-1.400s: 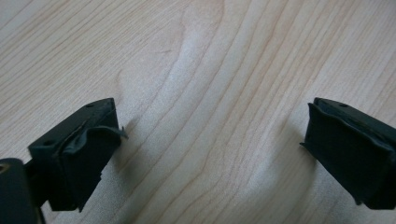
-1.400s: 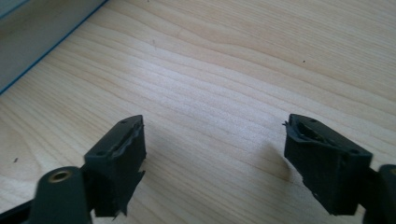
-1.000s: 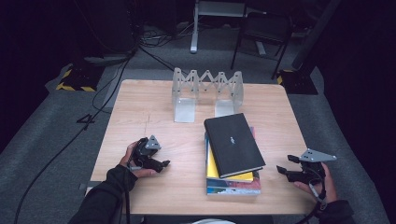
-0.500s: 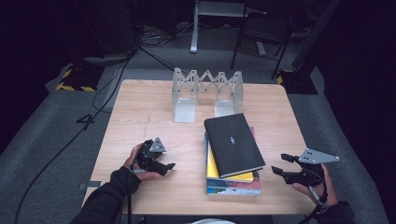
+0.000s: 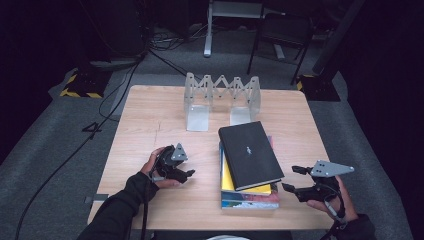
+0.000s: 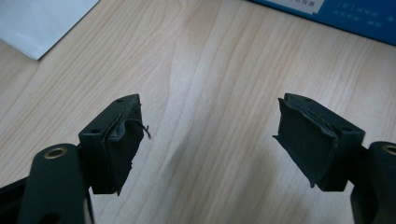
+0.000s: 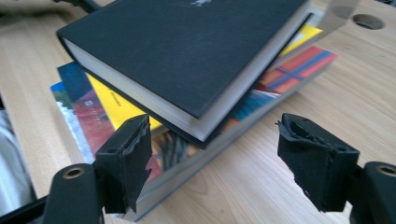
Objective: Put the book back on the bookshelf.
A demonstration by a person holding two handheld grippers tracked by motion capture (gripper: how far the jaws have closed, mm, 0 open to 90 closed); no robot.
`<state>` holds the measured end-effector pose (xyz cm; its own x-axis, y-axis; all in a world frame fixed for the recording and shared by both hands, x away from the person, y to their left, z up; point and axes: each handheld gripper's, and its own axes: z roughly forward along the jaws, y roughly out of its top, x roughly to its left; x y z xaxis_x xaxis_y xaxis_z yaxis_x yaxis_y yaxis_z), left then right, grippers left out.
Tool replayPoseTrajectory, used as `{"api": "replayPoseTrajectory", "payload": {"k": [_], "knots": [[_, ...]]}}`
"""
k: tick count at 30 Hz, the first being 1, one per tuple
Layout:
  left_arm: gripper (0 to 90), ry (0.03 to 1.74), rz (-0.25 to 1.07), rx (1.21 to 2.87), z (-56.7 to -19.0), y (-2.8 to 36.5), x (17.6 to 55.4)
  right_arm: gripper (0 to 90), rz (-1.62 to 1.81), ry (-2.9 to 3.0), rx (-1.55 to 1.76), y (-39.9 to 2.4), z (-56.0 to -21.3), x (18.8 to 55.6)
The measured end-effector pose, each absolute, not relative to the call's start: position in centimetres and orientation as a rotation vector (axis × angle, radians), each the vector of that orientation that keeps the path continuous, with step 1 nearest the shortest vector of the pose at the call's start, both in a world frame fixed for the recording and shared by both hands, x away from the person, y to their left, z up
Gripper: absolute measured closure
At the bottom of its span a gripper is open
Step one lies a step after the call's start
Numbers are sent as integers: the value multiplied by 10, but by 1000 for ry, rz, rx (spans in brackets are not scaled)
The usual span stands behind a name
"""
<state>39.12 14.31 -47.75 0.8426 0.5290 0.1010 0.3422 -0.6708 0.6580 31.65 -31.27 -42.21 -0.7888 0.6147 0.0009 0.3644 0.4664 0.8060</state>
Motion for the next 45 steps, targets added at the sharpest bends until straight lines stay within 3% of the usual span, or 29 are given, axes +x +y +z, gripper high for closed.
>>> {"api": "replayPoseTrajectory", "payload": {"k": [13,17,31,45], "knots": [[227,577,470,2346,-468,115,401,261,1224,2476,812,-291,-422,330],[228,557,493,2345,-469,107,403,223,1234,2502,857,-291,-425,338],[227,601,419,2299,-467,88,426,134,1322,2620,859,-280,-427,359],[249,616,462,2276,-466,72,444,100,1284,2636,841,-270,-424,362]]}}
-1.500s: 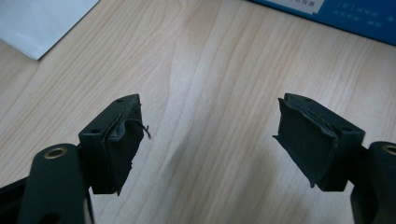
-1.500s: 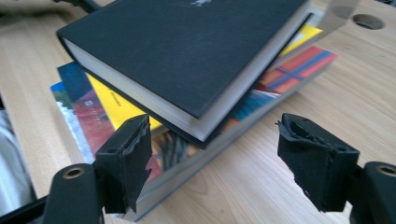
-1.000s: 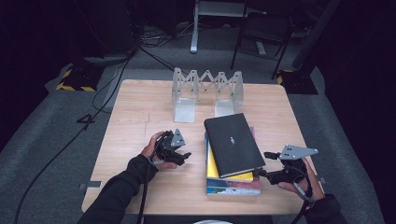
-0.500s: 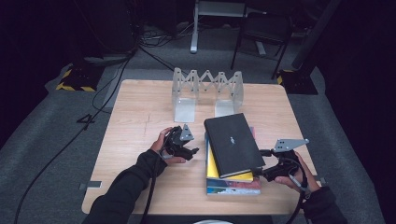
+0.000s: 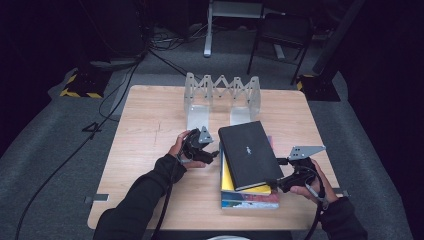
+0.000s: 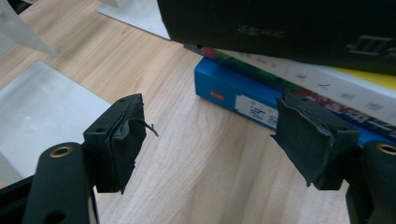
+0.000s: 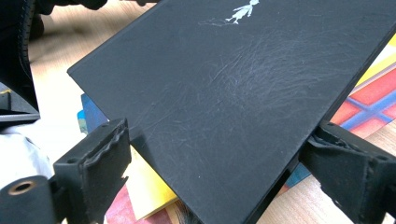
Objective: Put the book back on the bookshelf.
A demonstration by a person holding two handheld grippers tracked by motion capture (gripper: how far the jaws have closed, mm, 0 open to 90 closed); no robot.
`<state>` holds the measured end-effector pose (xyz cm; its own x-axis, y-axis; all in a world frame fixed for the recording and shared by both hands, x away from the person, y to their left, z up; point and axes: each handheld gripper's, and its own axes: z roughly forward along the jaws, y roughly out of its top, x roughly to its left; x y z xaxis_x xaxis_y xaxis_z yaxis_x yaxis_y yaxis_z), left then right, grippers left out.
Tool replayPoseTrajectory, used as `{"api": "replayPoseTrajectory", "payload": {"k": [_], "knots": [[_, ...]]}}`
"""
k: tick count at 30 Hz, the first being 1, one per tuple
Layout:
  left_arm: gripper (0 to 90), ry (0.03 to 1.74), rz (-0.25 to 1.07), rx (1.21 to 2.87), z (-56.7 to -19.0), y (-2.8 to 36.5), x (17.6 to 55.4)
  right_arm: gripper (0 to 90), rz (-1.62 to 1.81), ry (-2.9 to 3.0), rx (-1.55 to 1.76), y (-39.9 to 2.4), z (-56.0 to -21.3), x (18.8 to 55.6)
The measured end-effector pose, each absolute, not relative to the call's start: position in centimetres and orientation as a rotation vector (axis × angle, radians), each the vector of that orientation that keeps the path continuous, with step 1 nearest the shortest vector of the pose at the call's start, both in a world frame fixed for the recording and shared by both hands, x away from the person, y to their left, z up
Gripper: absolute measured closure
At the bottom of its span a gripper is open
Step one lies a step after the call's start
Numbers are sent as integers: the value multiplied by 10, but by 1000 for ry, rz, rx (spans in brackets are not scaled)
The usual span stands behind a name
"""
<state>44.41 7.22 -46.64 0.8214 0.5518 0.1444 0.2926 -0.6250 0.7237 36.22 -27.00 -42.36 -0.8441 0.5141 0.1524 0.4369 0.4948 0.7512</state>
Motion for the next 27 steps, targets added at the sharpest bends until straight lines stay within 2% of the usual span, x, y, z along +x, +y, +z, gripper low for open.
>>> {"api": "replayPoseTrajectory", "payload": {"k": [13,19,27], "knots": [[242,659,452,2252,-469,71,456,99,1229,2639,792,-258,-423,358],[242,648,456,2244,-467,71,454,187,1270,2615,804,-270,-418,356],[247,663,465,2233,-468,70,455,169,1289,2586,849,-271,-414,372]]}}
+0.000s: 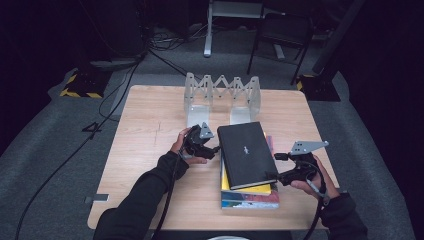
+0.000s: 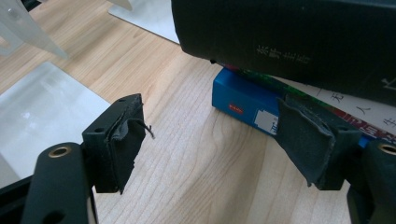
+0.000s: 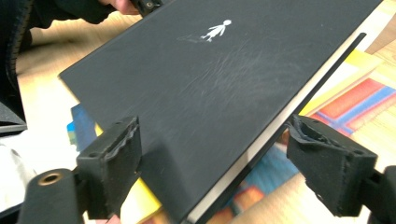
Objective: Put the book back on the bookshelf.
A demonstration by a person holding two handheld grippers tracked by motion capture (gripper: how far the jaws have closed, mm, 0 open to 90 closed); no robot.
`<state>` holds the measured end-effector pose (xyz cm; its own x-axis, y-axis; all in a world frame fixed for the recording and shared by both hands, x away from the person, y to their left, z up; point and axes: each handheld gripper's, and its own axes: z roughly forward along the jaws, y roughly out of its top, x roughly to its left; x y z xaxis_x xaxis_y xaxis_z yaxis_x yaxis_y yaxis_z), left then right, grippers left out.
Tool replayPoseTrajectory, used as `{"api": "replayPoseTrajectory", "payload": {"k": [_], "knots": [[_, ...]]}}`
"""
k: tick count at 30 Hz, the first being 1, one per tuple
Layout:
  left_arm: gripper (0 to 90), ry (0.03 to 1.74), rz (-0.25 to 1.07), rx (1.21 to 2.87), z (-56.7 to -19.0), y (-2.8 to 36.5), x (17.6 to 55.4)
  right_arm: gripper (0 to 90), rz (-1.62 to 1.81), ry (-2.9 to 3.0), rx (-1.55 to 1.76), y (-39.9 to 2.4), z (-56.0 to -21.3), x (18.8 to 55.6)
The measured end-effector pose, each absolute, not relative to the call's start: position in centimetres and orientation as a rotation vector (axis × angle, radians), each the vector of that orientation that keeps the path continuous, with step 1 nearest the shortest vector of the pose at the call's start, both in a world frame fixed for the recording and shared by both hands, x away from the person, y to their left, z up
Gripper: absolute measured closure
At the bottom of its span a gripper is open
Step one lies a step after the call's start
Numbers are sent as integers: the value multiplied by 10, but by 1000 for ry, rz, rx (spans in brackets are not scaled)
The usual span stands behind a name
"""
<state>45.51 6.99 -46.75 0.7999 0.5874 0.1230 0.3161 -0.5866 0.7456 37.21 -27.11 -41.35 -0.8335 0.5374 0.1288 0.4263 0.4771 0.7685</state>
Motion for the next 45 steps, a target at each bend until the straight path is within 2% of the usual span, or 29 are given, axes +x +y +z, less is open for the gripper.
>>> {"api": "replayPoseTrajectory", "payload": {"k": [5,11,18,22,24,25,26,29,31,35,37,45], "knots": [[250,653,459,2218,-469,65,460,117,1327,2618,892,-267,-419,391],[250,671,443,2223,-472,61,466,95,1353,2645,894,-258,-422,404],[254,700,461,2210,-475,60,479,101,1327,2620,830,-255,-419,401],[268,705,424,2189,-477,61,487,105,1334,2599,804,-254,-418,398],[298,684,400,2145,-476,63,489,107,1335,2591,794,-253,-417,398],[386,677,376,2118,-474,65,489,109,1338,2566,774,-252,-417,396],[437,669,344,2088,-472,68,490,111,1338,2555,754,-252,-416,395],[460,663,338,2045,-464,71,490,122,1328,2535,713,-251,-414,392],[516,646,315,2027,-455,74,489,145,1332,2499,685,-251,-412,389],[537,622,326,2008,-441,77,487,216,1369,2417,657,-252,-411,384],[566,608,318,2017,-434,77,487,231,1379,2388,644,-253,-410,382],[591,558,372,2071,-402,66,486,283,1399,2263,587,-253,-401,376]]}}
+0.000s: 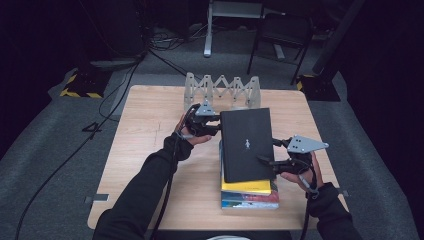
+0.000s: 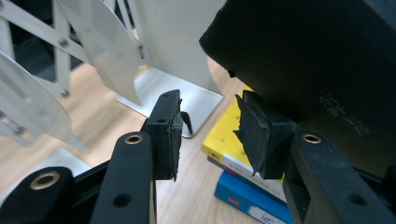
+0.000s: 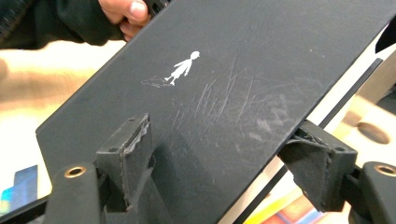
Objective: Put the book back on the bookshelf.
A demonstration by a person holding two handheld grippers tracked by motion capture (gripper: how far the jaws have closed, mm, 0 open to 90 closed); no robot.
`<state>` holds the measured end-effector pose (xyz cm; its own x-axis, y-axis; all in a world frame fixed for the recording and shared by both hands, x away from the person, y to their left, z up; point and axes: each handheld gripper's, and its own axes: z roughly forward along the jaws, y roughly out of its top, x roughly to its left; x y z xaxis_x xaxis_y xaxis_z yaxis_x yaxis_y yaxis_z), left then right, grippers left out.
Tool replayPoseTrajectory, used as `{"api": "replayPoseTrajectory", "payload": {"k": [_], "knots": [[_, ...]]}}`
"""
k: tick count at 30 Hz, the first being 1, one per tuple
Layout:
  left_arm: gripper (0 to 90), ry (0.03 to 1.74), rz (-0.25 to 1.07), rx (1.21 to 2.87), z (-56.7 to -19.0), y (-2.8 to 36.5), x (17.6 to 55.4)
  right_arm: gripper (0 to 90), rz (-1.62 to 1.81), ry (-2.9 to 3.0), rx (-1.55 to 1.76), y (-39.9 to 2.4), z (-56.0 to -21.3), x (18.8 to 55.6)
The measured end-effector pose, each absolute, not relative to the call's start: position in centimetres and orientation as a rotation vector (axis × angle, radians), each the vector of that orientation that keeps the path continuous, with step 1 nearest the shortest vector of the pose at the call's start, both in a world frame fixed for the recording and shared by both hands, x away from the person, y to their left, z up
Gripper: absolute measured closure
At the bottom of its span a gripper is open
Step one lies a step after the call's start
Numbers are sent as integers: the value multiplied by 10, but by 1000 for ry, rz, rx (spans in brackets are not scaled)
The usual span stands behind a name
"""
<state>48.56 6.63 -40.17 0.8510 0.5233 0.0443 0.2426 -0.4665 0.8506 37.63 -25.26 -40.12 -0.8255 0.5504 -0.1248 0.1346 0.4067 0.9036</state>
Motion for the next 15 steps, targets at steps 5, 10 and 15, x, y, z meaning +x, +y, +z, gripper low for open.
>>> {"api": "replayPoseTrajectory", "payload": {"k": [5,10,15], "knots": [[593,538,387,2064,-384,63,479,357,1387,2192,545,-256,-397,367],[598,529,425,2070,-368,57,475,426,1393,2135,522,-258,-391,361],[599,526,429,2048,-361,55,469,484,1403,2080,493,-259,-390,352]]}}
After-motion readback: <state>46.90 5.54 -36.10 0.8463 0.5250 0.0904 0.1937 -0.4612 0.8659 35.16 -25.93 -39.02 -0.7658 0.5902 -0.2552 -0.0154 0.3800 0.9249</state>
